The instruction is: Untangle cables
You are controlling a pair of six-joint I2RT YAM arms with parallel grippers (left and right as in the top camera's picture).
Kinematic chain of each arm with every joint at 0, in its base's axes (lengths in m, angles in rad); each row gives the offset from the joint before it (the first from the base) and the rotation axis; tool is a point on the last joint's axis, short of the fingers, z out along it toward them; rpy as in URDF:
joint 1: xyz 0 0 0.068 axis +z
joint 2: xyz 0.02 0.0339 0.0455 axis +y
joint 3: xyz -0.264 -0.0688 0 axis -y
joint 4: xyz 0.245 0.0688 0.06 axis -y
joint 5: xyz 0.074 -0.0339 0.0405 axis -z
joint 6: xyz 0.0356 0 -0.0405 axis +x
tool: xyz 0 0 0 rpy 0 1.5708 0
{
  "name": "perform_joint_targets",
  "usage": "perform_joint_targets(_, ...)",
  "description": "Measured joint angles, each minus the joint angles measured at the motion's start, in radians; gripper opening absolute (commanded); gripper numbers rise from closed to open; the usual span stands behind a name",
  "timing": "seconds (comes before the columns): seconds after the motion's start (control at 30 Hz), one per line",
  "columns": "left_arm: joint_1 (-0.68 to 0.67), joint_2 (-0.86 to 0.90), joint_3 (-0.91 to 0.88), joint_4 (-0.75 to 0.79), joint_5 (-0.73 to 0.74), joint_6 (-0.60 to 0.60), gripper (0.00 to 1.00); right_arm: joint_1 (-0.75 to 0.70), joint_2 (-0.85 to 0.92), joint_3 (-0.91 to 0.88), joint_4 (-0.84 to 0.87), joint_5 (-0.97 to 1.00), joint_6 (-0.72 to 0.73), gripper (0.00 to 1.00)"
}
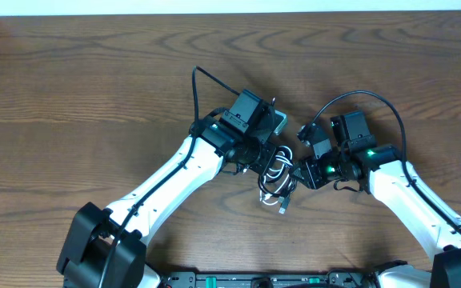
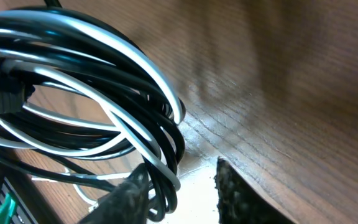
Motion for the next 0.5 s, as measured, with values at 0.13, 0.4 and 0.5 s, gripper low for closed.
perform_joint_targets(0.13,0.0,0.0,0.0,0.0,-0.007,0.0,0.07,0.0,0.0,0.0,0.0,0.006,0.002,0.24)
perform_joint_targets(0.4,0.0,0.0,0.0,0.001,-0.01,0.0,0.07,0.0,0.0,0.0,0.001,0.006,0.003,0.12)
perform_joint_targets(0.5,0.0,0.0,0.0,0.001,-0.01,-0.003,0.07,0.002,0.0,0.0,0.001,0.005,0.003,0.1)
